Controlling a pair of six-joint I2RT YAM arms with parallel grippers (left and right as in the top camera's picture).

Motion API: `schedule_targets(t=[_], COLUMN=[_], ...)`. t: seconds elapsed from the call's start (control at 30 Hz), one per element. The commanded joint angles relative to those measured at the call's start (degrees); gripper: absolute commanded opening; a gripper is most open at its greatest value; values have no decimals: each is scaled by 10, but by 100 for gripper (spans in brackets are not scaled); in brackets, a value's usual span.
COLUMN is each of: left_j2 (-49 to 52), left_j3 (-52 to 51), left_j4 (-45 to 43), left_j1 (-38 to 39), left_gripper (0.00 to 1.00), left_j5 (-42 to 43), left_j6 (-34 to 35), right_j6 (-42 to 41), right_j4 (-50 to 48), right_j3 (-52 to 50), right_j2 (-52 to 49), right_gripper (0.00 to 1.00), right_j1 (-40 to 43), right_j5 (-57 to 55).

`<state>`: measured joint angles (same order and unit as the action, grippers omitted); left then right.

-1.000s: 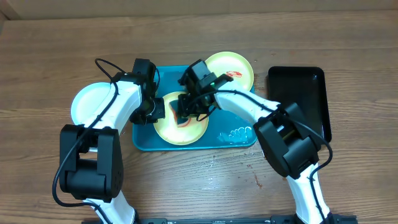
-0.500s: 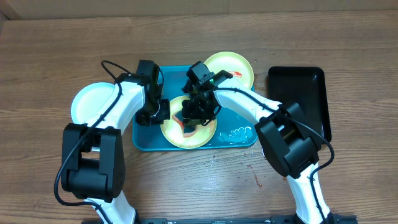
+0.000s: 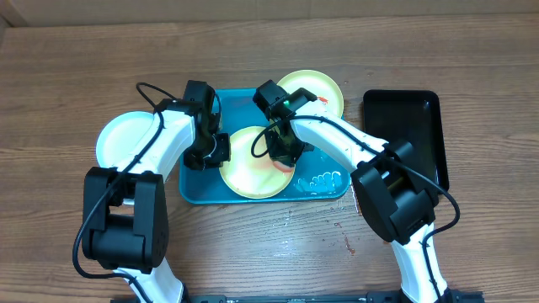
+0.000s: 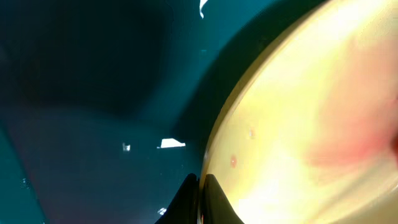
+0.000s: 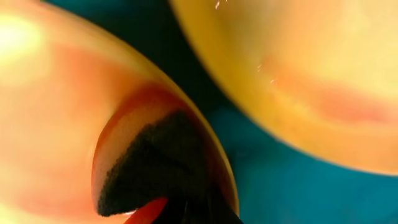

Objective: Clean dirty plates on tray and stack at the side
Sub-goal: 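Scrub the yellow plate's red smear with the right-held sponge, left holding rim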

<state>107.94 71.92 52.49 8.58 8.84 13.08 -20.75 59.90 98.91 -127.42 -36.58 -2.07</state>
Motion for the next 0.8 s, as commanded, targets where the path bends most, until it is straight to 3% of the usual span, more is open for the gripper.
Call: schedule_targets(t=[0.0, 0.27, 0.77], left_j2=[4, 4, 4], left_j3=[5, 5, 5], left_j4=[4, 6, 8], left_j1=[-10, -10, -10], left_gripper=[4, 4, 4], left_j5=[-22, -22, -13], left_j6=[-9, -9, -14], right_j6=[-5, -1, 59], right_j4=[-19, -118, -170], right_j3=[4, -4, -4], right_j2=[4, -29, -69], right_gripper=[4, 4, 4], right_j1=[6, 5, -8], right_j5=[-35, 156, 397])
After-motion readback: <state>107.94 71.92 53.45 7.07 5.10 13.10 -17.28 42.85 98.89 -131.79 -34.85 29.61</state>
